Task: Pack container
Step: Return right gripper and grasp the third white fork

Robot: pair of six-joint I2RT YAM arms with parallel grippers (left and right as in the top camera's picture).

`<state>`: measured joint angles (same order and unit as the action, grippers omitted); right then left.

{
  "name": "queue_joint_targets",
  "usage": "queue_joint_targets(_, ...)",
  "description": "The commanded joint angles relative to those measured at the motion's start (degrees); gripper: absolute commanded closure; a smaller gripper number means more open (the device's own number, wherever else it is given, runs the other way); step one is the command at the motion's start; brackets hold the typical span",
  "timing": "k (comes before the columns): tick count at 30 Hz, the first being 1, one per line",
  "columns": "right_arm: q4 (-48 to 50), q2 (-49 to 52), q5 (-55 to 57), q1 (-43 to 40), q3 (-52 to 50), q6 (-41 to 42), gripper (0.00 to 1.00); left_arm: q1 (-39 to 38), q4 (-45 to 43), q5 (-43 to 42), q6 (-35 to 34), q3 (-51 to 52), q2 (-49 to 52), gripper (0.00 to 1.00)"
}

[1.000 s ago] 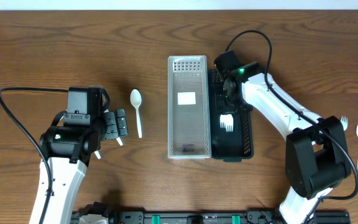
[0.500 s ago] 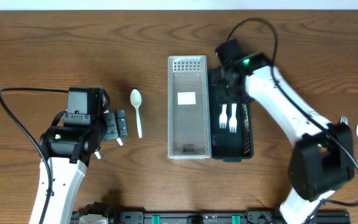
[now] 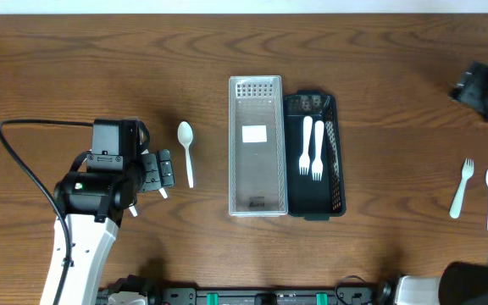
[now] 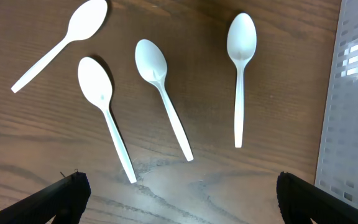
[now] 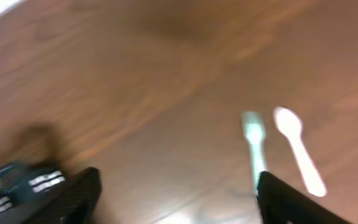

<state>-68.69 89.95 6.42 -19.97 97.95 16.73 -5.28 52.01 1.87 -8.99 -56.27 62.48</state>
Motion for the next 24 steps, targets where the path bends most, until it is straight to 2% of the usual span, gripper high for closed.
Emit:
queue_joint_targets(1, 0.9, 4.2, -0.3, -6.0, -2.7, -8.4, 0.14, 0.3, 0.0, 0.5, 0.2, -0.2, 0.1, 0.02)
queue_joint_targets(7, 2.2, 13.0, -0.6, -12.2, -5.9, -9.6, 0.09, 0.3, 0.0, 0.5, 0.2, -0.2, 0.1, 0.02)
queue_joint_targets(11, 2.3, 19.4, -0.7, -14.4, -5.9, -9.6, 0.1, 0.3, 0.0, 0.5, 0.2, -0.2, 0.1, 0.02)
queue_joint_targets(24, 5.1, 28.8, -0.8, -14.8, -6.9, -10.3, 0.11, 0.3, 0.0, 0.5, 0.2, -0.2, 0.1, 0.02)
